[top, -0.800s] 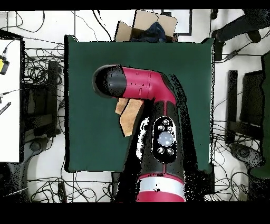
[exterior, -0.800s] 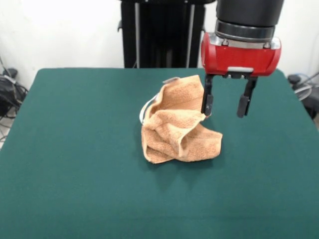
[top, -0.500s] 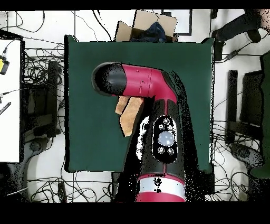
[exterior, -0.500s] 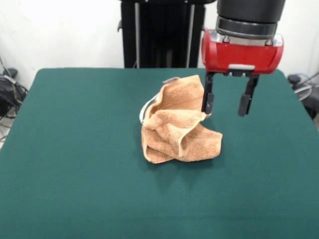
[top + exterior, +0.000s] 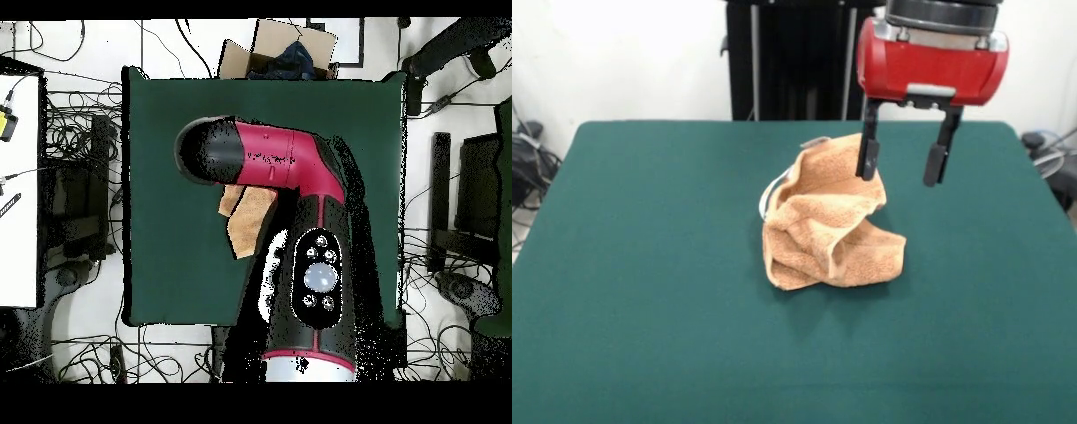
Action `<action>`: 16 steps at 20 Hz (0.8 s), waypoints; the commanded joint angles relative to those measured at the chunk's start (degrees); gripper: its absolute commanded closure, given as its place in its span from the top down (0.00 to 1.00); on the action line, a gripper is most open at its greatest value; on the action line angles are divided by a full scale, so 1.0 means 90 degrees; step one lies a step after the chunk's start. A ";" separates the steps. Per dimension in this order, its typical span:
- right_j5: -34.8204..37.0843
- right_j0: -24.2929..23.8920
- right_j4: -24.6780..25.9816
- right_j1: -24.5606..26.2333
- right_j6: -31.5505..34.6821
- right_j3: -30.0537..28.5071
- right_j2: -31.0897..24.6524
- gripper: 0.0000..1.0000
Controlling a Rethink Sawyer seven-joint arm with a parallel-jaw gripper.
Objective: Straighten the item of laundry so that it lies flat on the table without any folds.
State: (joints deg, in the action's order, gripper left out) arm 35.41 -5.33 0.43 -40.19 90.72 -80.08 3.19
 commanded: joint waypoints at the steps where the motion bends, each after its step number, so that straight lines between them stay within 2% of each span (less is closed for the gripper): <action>1: -0.0226 0.0068 0.0248 0.0143 0.1142 -0.1165 0.0146 1.00; 16: -0.1300 -0.0014 0.0168 0.0370 0.1324 -0.1833 0.0106 1.00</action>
State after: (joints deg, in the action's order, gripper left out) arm 27.08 -5.34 0.76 -39.85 90.72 -87.11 4.41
